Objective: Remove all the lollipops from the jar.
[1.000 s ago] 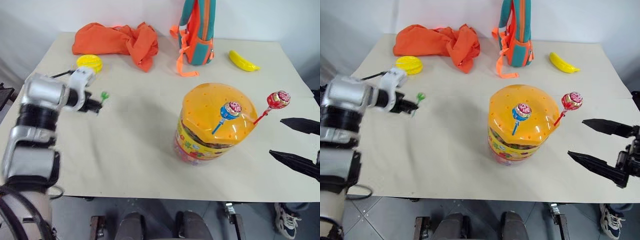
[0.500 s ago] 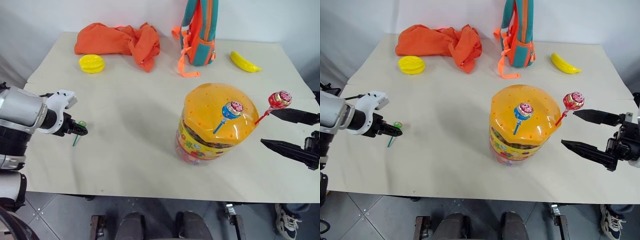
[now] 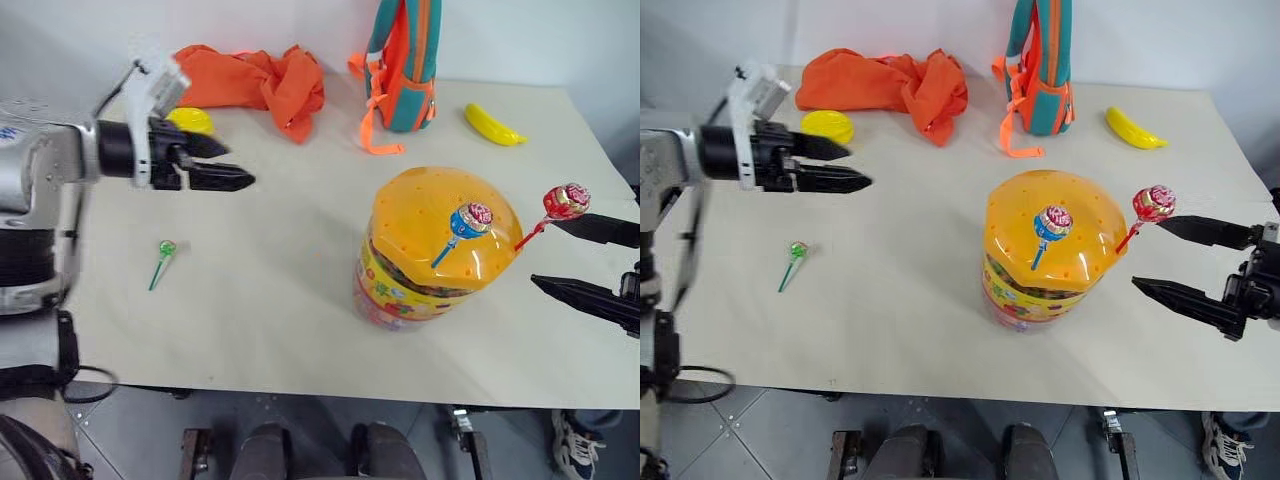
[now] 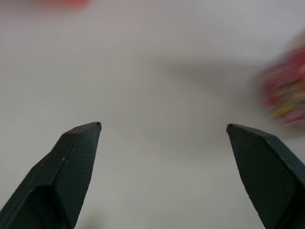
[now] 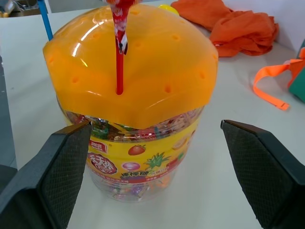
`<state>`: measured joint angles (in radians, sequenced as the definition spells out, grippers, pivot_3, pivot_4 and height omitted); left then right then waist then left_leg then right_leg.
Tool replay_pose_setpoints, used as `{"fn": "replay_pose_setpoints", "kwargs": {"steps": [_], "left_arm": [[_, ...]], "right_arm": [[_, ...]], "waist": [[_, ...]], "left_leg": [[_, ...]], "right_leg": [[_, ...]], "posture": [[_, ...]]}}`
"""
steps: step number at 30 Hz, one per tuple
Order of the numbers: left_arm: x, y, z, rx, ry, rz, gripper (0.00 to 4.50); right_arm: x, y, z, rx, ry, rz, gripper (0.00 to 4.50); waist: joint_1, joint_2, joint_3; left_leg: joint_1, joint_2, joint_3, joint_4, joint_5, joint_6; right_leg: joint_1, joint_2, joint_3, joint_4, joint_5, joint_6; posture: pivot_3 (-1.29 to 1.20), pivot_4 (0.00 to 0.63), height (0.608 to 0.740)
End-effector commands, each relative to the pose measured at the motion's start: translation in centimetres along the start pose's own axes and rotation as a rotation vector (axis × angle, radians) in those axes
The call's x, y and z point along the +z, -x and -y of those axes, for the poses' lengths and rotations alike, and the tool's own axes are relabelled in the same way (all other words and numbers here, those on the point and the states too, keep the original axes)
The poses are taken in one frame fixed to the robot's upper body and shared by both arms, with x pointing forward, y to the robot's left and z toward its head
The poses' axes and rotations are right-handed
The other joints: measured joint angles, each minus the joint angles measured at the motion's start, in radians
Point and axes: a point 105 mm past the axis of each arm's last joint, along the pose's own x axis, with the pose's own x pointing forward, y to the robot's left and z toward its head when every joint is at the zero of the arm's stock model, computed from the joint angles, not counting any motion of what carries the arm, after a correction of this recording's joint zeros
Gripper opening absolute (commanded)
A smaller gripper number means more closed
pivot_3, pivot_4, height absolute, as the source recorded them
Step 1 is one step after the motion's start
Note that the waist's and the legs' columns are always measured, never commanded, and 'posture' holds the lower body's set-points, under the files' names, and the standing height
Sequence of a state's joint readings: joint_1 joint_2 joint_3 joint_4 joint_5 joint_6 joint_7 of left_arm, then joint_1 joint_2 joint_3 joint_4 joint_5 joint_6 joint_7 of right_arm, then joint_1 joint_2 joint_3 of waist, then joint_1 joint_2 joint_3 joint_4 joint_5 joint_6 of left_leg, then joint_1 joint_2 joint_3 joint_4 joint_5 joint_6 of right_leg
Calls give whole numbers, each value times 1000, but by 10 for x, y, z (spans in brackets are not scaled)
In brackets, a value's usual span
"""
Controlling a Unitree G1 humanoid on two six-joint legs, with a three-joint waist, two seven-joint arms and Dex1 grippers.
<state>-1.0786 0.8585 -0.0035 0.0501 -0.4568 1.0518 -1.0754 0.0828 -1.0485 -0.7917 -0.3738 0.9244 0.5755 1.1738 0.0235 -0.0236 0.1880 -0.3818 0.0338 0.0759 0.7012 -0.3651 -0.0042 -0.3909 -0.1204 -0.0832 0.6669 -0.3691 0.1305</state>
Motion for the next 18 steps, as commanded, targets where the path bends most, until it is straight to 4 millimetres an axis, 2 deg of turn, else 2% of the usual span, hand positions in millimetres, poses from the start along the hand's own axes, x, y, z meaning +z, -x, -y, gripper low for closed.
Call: {"fn": "replay_pose_setpoints", "kwargs": {"steps": [1, 5, 11, 18], "left_arm": [[26, -3, 29, -205, -199, 206, 4467], [35, -25, 56, -448, -298, 349, 4467], [36, -50, 103, -795, -368, 485, 4467], [26, -83, 114, -887, -395, 388, 4467]], "right_arm": [[11, 6, -10, 4, 24, 30, 4500], [4, 8, -19, 9, 5, 10, 4500], [2, 10, -21, -22, 6, 5, 4500], [1, 14, -23, -52, 8, -4, 4500]], "waist": [[-3, 0, 0], [-1, 0, 0], [4, 0, 0], [2, 1, -1]], "left_leg": [[0, 0, 0, 0, 0, 0], [0, -1, 2, 0, 0, 0], [-3, -1, -1, 5, 0, 1], [-5, -2, -5, 8, -1, 2]], "right_leg": [[0, 0, -1, 1, 0, 0], [-1, 0, -1, 2, 0, 0], [0, 0, -3, 2, 0, 0], [0, 0, -5, 3, 0, 0]], "posture": [[0, 150, 740], [0, 150, 740], [0, 150, 740], [0, 150, 740]]}}
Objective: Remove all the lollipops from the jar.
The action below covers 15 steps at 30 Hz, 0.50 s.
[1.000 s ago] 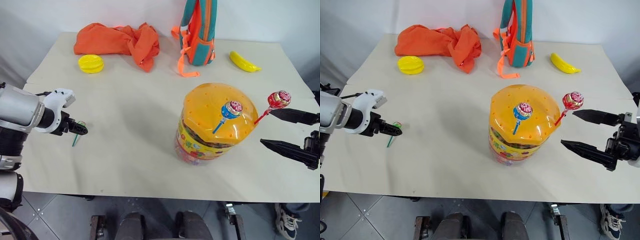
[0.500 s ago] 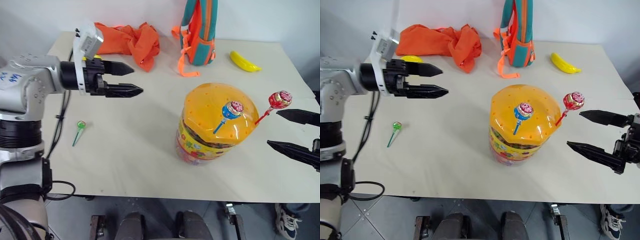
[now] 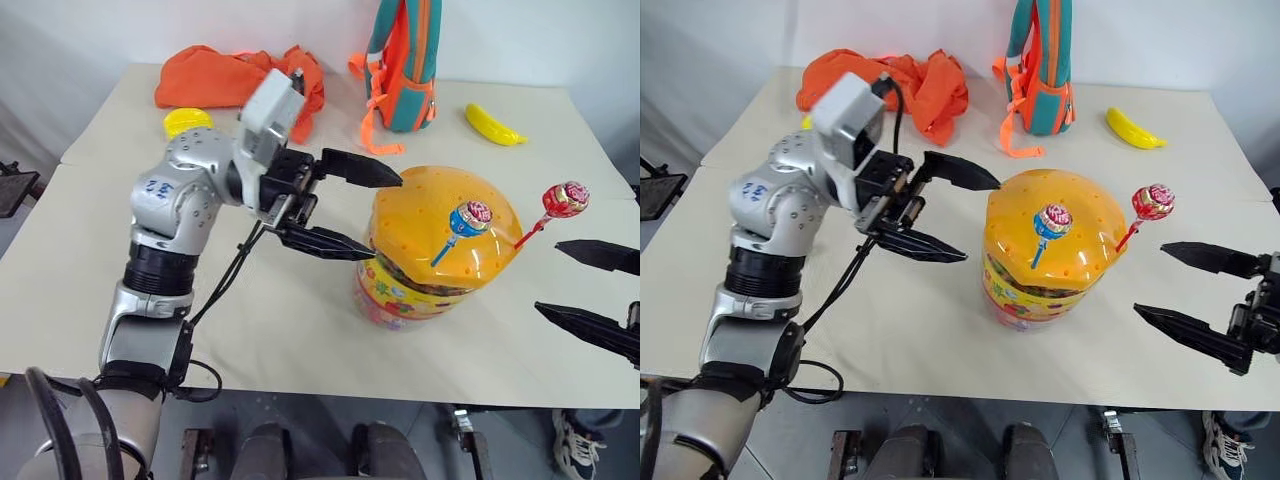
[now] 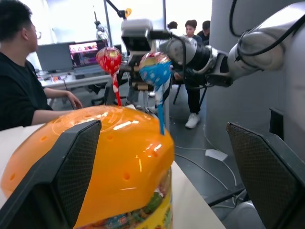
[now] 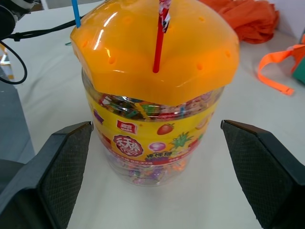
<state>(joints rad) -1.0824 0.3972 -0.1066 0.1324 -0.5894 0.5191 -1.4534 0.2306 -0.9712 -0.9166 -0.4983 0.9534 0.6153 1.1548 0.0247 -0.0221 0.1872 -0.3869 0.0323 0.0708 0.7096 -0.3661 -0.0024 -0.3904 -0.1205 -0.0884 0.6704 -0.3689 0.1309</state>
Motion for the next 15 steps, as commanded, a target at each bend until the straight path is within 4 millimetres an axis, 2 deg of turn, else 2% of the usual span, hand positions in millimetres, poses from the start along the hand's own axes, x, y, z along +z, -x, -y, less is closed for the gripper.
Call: {"fn": "replay_pose_setpoints", "kwargs": {"steps": [1, 7, 15], "left_arm": [[-4, -16, -3, -65, -23, -62, 4467], [-4, -42, -3, -147, -19, -62, 4467], [0, -56, -6, -165, -5, -59, 4467]], "right_arm": [[8, 4, -2, -23, 40, 15, 4500], [9, 6, -6, -37, 47, 17, 4500], [14, 10, -14, -61, 51, 28, 4500]], "waist": [[1, 0, 0], [5, 0, 0], [5, 1, -1]], "left_leg": [[0, 0, 0, 0, 0, 0], [-2, 0, -4, 5, -1, 1], [0, 0, -10, 5, -1, 2]], "right_leg": [[0, 0, 0, 0, 0, 0], [3, 0, -3, 0, 0, 0], [12, 0, -9, -8, 0, 0]], "posture": [[0, 150, 740], [0, 150, 740], [0, 150, 740]]}}
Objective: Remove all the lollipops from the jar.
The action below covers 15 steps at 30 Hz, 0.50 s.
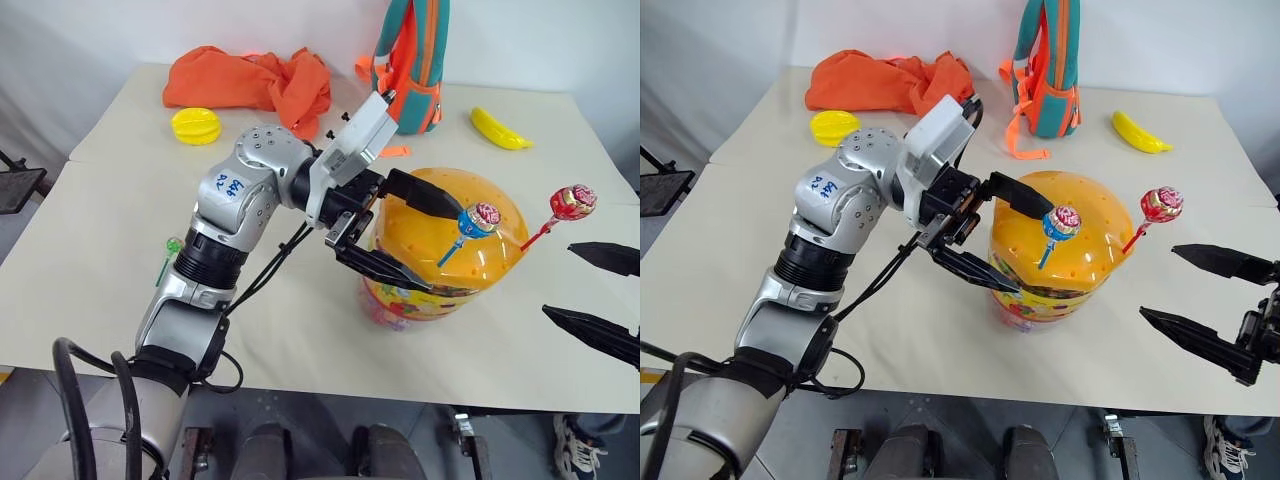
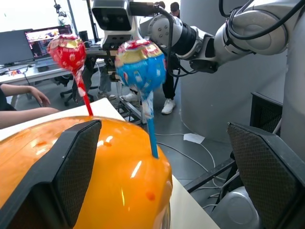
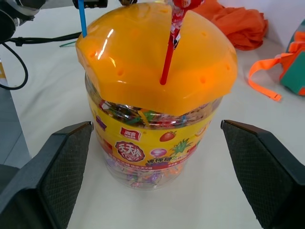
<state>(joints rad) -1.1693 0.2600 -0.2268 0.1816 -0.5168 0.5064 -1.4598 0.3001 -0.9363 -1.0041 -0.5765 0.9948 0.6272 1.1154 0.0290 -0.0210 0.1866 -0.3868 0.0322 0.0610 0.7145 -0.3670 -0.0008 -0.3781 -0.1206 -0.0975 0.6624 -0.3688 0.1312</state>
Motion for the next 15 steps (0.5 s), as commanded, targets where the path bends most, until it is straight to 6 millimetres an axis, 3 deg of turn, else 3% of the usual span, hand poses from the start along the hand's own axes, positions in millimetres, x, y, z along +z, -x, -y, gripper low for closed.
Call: {"fn": "replay_pose_setpoints", "kwargs": {"steps": [1, 3, 6, 15], "left_arm": [[6, -8, 1, -30, -1, -17, 4467], [4, -10, 5, -51, 5, -27, 4467], [4, -13, 4, -44, -5, -26, 3851], [11, -18, -2, -27, -11, 2, 1104]], "right_arm": [[8, 5, -4, -31, 29, 21, 4500], [7, 6, -4, -49, 28, 19, 4500], [8, 9, -3, -67, 30, 19, 4500], [9, 12, -3, -93, 34, 24, 4500]], "waist": [[1, 0, 0], [1, 0, 0], [2, 0, 0], [2, 0, 0]], "left_leg": [[0, 0, -1, 0, 0, 0], [0, 0, -4, 0, 0, 0], [0, -1, -6, 0, 0, 0], [0, -1, -8, 0, 0, 0]], "right_leg": [[1, 0, -1, 0, 0, 0], [2, 0, -3, 0, 0, 0], [3, -1, -4, -1, 0, 0], [4, -1, -5, -1, 0, 0]], "posture": [[0, 150, 740], [0, 150, 740], [0, 150, 740], [0, 150, 740]]}}
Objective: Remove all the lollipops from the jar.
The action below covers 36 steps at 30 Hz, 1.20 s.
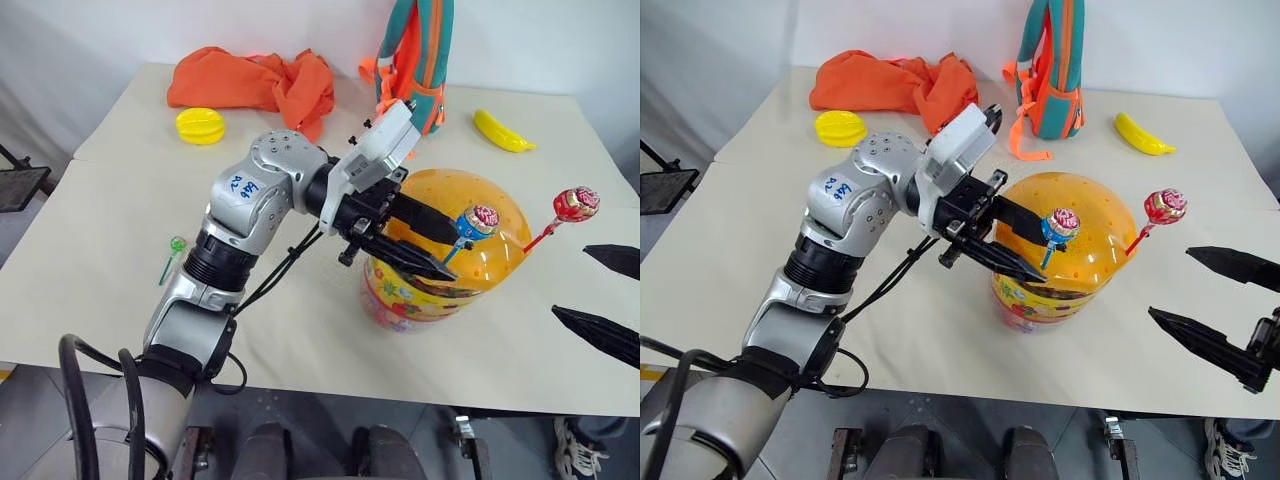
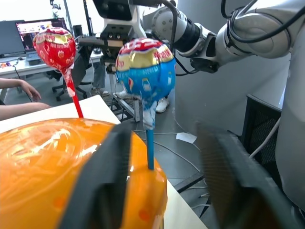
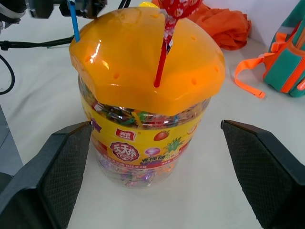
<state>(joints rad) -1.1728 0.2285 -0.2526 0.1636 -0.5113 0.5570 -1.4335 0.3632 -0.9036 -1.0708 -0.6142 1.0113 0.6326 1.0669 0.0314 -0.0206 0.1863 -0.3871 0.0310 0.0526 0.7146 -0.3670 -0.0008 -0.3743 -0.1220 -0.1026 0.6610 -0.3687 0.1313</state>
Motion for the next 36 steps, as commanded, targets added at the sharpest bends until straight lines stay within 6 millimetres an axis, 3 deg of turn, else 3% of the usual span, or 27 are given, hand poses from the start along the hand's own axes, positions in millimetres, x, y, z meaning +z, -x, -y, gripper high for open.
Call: {"fn": "replay_pose_setpoints", "kwargs": {"steps": [1, 3, 10, 16, 19, 21, 26, 30, 34, 36], "left_arm": [[15, -4, -3, 1, -57, 13, 764], [19, -4, -6, 18, -64, 26, 100], [47, 11, -22, 105, -120, 85, 43], [76, 47, -48, 348, -169, 65, 43], [76, 71, -61, 514, -95, -12, 43], [70, 100, -73, 707, -5, -62, 43], [22, 168, -71, 1051, 269, -347, 43], [-43, 224, -30, 1289, 635, -592, 43], [-76, 226, 8, 1274, 834, -683, 43], [-97, 224, 37, 1243, 966, -737, 43]], "right_arm": [[9, 4, -2, -17, 35, 37, 4500], [10, 5, -4, -15, 33, 41, 4500], [12, 5, -14, 14, 11, 45, 4500], [13, 6, -18, 25, -4, 48, 4500], [13, 5, -18, 22, -8, 53, 4500], [12, 4, -17, 22, -12, 51, 4500], [10, 3, -12, 22, -15, 45, 4500], [9, 0, -6, 30, -15, 39, 4500], [8, -4, -3, 48, -18, 35, 4500], [7, -6, 0, 59, -17, 32, 4500]], "waist": [[0, 0, 0], [0, 0, 0], [4, 0, 0], [4, 0, 0], [4, 0, 0], [3, 0, 0], [-4, 0, 0], [-6, 0, 0], [-8, 0, 0], [-8, 0, 0]], "left_leg": [[0, 0, 0, 0, 0, 0], [0, 0, 0, 0, 0, 0], [0, 0, 0, 0, 0, 0], [0, -1, 0, -1, 0, 0], [0, -1, 0, -1, 0, 0], [0, -1, 0, -1, 0, 0], [0, -1, -1, -2, 0, 0], [0, -1, 0, -2, 0, 0], [0, -1, 0, -4, 0, 0], [0, -1, -1, -4, 0, 0]], "right_leg": [[0, 0, 0, 0, 0, 0], [0, 0, 0, 0, 0, 0], [0, 0, -1, 0, 0, 0], [0, -1, -1, -1, 0, 0], [0, -1, -1, -1, 0, 0], [0, -1, -2, -1, 0, 0], [0, -1, -2, -1, 0, 0], [0, -1, -2, -1, 0, 0], [-1, 0, -2, -1, 0, 0], [-1, -1, -2, -1, 0, 0]], "posture": [[0, 150, 740], [0, 150, 740], [0, 150, 740], [0, 150, 740], [0, 150, 740], [0, 150, 740], [0, 150, 740], [0, 150, 740], [0, 150, 740], [0, 150, 740]]}}
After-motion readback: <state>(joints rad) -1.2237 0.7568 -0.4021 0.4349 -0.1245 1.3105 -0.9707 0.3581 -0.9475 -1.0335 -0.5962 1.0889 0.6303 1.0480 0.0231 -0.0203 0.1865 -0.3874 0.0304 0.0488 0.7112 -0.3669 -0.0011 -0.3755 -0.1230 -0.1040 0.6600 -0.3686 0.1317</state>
